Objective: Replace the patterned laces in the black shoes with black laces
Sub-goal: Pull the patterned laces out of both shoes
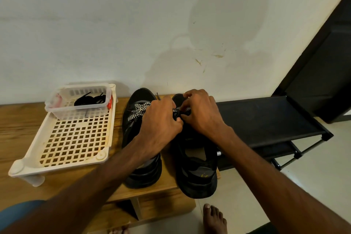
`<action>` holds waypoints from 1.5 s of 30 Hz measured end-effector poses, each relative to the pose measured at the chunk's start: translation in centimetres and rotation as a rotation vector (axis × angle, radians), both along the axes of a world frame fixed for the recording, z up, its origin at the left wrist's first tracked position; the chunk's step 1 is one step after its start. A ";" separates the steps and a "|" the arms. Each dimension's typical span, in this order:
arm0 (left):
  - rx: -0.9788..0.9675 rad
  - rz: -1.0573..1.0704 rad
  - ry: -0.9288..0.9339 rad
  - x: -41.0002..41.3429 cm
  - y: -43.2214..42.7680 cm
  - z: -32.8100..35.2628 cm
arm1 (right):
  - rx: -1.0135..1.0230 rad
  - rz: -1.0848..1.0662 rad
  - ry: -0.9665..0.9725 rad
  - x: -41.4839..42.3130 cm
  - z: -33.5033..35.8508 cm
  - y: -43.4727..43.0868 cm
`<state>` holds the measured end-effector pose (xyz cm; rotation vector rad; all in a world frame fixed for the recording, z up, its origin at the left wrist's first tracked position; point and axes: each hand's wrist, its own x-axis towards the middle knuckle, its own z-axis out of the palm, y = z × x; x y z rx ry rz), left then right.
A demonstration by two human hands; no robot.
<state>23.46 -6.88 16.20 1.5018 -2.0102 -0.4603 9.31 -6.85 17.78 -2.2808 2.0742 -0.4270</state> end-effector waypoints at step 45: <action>0.082 0.056 -0.262 0.0 0.5 2.0 | 0.018 -0.041 -0.323 -3.7 1.0 -1.8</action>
